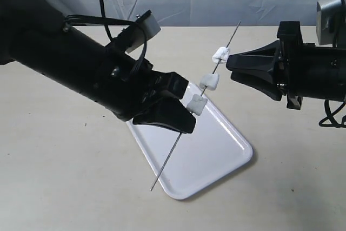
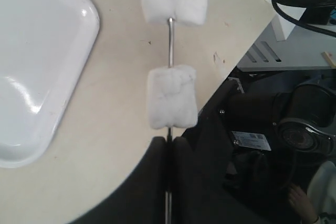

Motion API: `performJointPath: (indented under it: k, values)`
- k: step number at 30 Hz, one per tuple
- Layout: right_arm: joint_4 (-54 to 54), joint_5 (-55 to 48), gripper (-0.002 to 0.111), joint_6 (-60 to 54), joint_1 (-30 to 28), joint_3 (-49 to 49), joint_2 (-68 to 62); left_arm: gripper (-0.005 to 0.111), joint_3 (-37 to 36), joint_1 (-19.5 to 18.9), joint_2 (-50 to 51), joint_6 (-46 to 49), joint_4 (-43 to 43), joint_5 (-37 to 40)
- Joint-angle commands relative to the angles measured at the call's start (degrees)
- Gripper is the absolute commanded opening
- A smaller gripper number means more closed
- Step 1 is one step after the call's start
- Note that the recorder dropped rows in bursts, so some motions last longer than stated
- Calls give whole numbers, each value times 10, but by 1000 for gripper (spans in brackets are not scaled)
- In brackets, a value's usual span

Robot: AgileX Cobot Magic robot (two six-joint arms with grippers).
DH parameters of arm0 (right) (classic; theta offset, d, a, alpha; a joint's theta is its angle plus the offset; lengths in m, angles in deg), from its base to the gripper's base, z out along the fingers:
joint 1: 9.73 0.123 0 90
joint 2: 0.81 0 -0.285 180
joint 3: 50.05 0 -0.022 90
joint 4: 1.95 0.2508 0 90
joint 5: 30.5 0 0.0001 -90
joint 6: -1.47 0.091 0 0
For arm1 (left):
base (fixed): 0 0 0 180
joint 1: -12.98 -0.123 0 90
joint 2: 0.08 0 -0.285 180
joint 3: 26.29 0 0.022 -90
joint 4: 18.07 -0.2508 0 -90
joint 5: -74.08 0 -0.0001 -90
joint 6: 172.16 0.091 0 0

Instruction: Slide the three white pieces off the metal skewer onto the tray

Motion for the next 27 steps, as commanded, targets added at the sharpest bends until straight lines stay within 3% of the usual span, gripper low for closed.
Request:
performJointPath:
  k: [1,5,12,27]
  values:
    - [7,-16,39,-20,2,-8,-7,0,-2,1,-6,3,12,5]
    - [7,-12,41,-20,2,-9,-7,0,-2,1,-6,3,12,6]
    - [7,2,28,-21,2,-9,-7,0,-2,1,-6,3,16,29]
    - [7,4,28,-23,2,-9,-7,0,-2,2,-6,6,30,45]
